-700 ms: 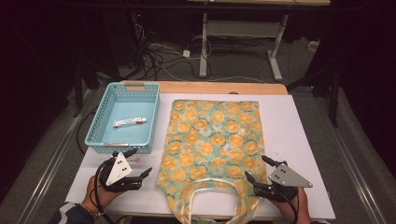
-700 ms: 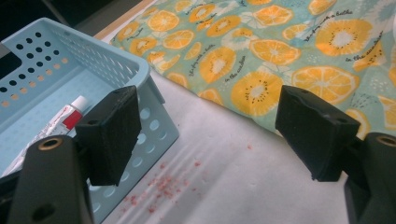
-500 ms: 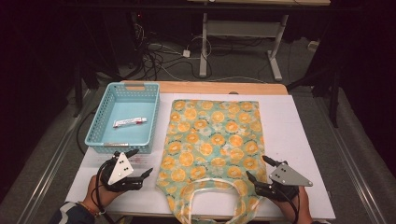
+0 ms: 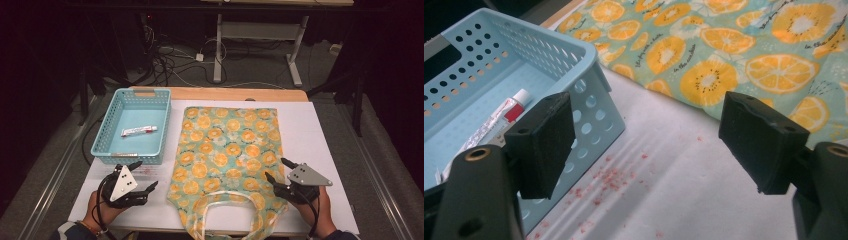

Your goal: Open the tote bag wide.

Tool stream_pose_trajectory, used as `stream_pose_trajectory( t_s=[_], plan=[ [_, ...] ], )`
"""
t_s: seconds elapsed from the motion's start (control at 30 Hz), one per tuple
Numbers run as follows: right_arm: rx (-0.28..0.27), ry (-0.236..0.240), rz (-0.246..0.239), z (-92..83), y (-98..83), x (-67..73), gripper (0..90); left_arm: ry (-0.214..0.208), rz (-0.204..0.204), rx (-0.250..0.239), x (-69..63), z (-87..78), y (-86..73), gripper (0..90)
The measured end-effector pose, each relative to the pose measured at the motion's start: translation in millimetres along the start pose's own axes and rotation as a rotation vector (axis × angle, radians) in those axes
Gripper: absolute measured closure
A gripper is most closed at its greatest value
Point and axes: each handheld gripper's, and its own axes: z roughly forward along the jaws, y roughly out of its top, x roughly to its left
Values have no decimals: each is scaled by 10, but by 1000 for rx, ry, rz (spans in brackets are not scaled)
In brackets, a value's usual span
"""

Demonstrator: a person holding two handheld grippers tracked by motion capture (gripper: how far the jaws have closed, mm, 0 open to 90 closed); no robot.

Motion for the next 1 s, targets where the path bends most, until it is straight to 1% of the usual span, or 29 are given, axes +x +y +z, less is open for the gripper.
stream_pose_trajectory(
  t_s=[0.07, 0.1, 0.13, 0.17, 0.23, 0.27, 0.3, 0.37, 0.4, 0.43, 0.5, 0.53, 0.57, 0.6, 0.63, 0.67, 0.7, 0.73, 0.77, 0.8, 0.83, 0.87, 0.9, 0.93, 0.97, 1.0],
  plan=[
    [-6, -10, 8, 29, 35, -78, 361, -2, -2, -1, -1, 2, -6, 220],
    [-6, -10, 8, 29, 35, -78, 361, -2, -2, 0, 0, 3, -10, 220],
    [0, -8, 17, 51, 56, -124, 389, -3, 0, 2, 2, 8, -14, 220],
    [-7, -16, 20, 100, 91, -231, 455, -4, 1, 4, 4, 11, -16, 220],
    [0, -30, 15, 150, 121, -320, 502, -6, 1, 8, 6, 16, -18, 220],
    [9, -28, 18, 184, 137, -377, 535, -6, 2, 8, 4, 16, -19, 221],
    [9, -28, 18, 184, 137, -377, 535, -8, 3, 8, 2, 17, -21, 221],
    [26, -11, 51, 280, 173, -515, 557, -14, -1, 10, -5, 24, -23, 222],
    [52, -12, 61, 391, 204, -631, 597, -15, -1, 11, -8, 27, -23, 222],
    [52, -12, 61, 391, 204, -631, 597, -17, 0, 13, -11, 33, -22, 222],
    [88, -22, 67, 525, 229, -742, 597, -19, 4, 19, -16, 43, -21, 221],
    [107, -17, 97, 599, 236, -803, 594, -19, 6, 22, -17, 47, -21, 221],
    [158, -26, 134, 767, 240, -914, 571, -19, 4, 23, -17, 50, -21, 221],
    [158, -26, 134, 767, 240, -914, 571, -17, 3, 24, -17, 54, -21, 221],
    [205, -46, 157, 933, 229, -1011, 552, -17, 2, 25, -16, 56, -21, 221],
    [227, -57, 166, 998, 224, -1045, 519, -18, 1, 26, -15, 58, -20, 221],
    [250, -77, 196, 1094, 208, -1098, 502, -21, -6, 22, -15, 64, -20, 222],
    [261, -74, 219, 1150, 197, -1129, 500, -22, -7, 22, -16, 67, -20, 224],
    [261, -74, 219, 1150, 197, -1129, 500, -25, -5, 23, -18, 71, -20, 224],
    [305, -86, 229, 1290, 180, -1181, 491, -29, -3, 25, -21, 75, -21, 225],
    [305, -86, 229, 1290, 180, -1181, 491, -29, 5, 31, -25, 78, -21, 225],
    [335, -105, 217, 1353, 173, -1193, 483, -31, 11, 33, -32, 82, -23, 225],
    [358, -98, 236, 1427, 153, -1217, 483, -33, 12, 33, -35, 84, -24, 225],
    [370, -107, 259, 1475, 134, -1237, 482, -36, 12, 32, -37, 85, -25, 225],
    [383, -119, 269, 1519, 113, -1249, 485, -38, 11, 30, -38, 86, -27, 225],
    [391, -117, 302, 1588, 62, -1275, 535, -42, 13, 28, -37, 86, -31, 225]
  ],
)
